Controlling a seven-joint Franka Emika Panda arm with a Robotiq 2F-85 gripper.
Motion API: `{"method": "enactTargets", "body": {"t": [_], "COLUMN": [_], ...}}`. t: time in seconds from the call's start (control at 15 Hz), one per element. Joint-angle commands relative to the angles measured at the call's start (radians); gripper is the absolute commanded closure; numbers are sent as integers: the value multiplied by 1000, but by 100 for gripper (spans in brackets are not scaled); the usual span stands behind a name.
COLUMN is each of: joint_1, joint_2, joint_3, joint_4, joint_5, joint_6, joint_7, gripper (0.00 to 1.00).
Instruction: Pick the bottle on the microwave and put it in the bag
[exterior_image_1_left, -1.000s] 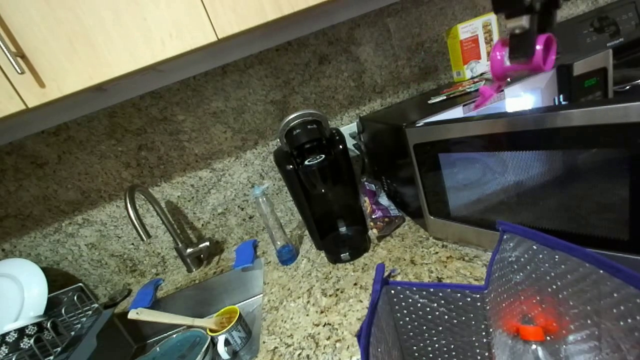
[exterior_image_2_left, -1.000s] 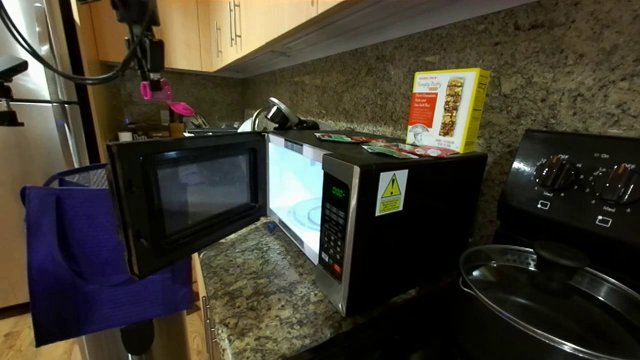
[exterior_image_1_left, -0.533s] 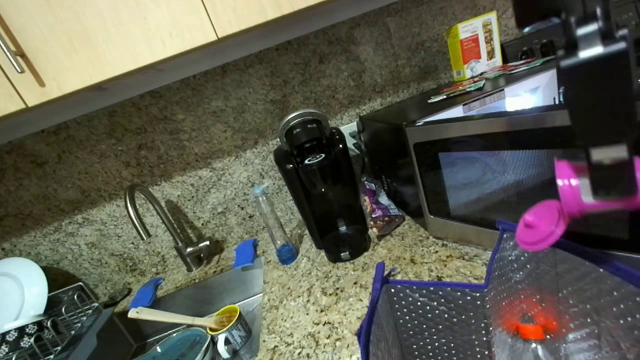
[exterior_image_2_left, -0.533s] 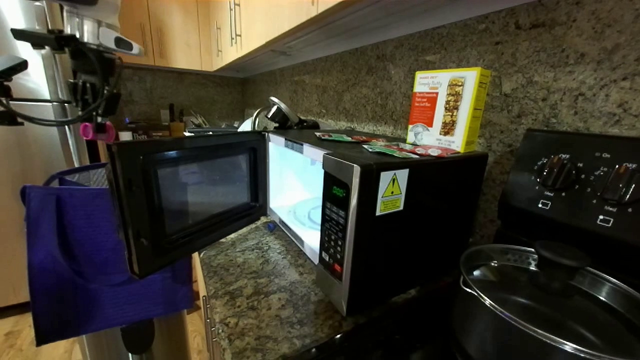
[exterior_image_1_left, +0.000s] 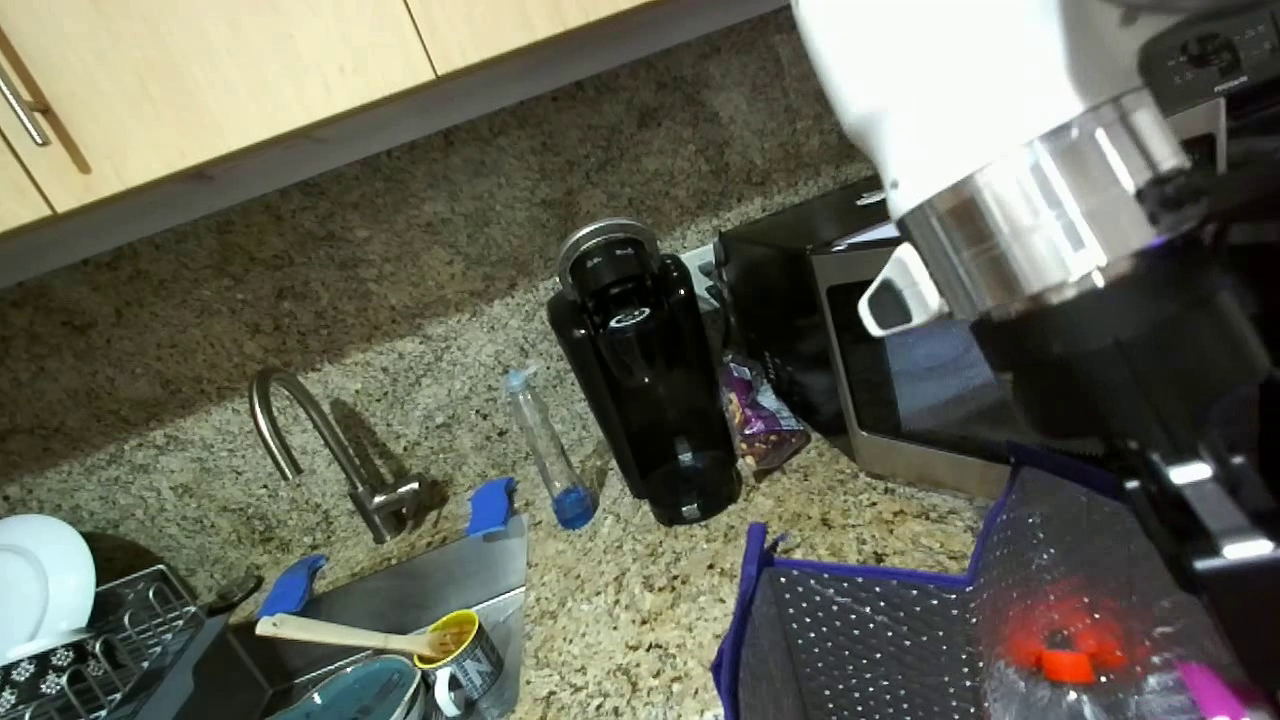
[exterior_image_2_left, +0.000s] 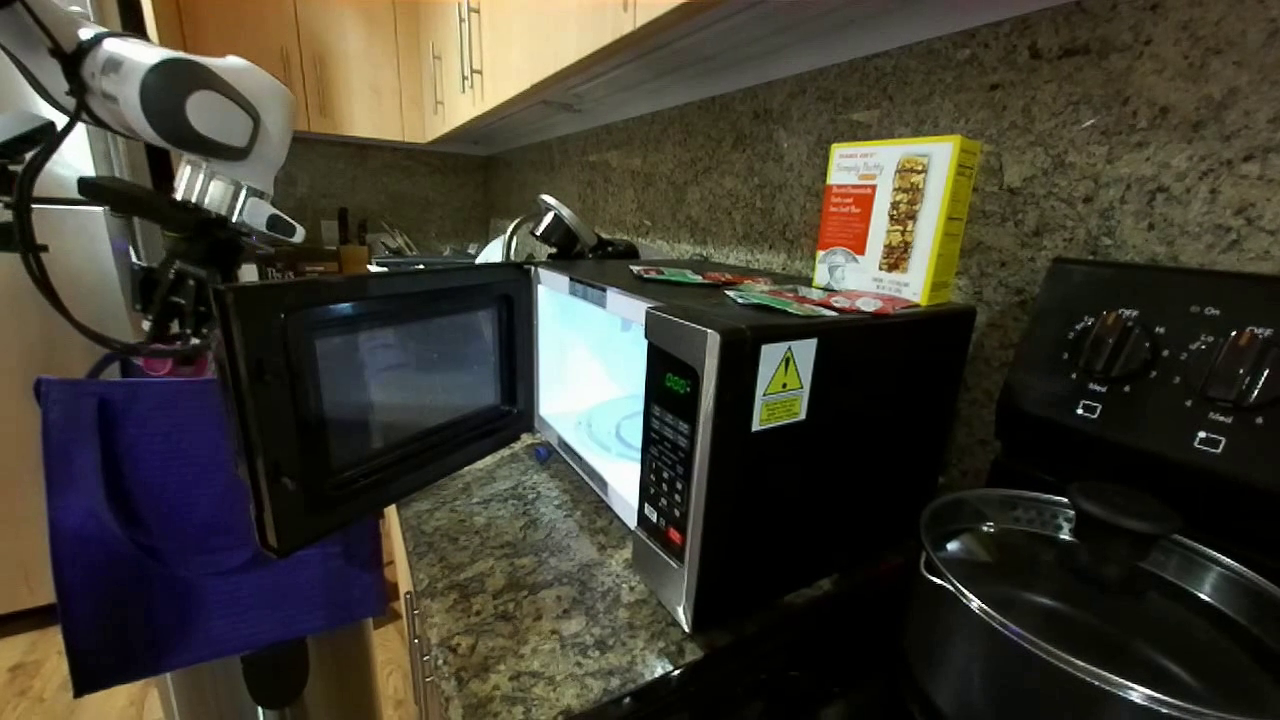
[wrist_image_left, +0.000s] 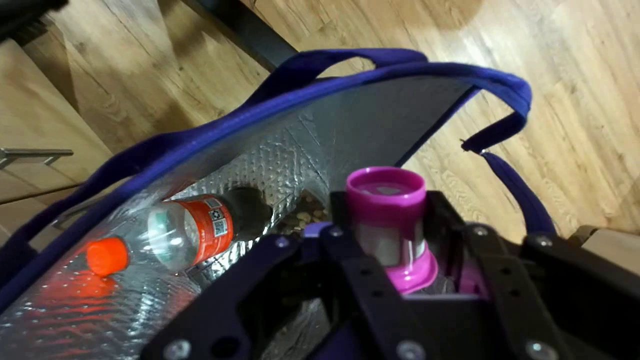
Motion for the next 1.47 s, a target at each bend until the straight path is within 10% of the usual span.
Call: {"method": "enactTargets", "body": {"t": [0.0,0.2,0.27,0.67,1.4], "joint_1": [-15,-21,-21,-33,-129], "joint_2": [83,113,115,45,-363], "joint_3": [9,14,14,10,-127], "joint_4": [55,70,71,28,-132], "joint_5": [18,21,22,32,-39], "joint_6": [-11,27,40,100,112], "joint_7": [-124,-205,-216,-194,128], "gripper": [84,84,35,4,0]}}
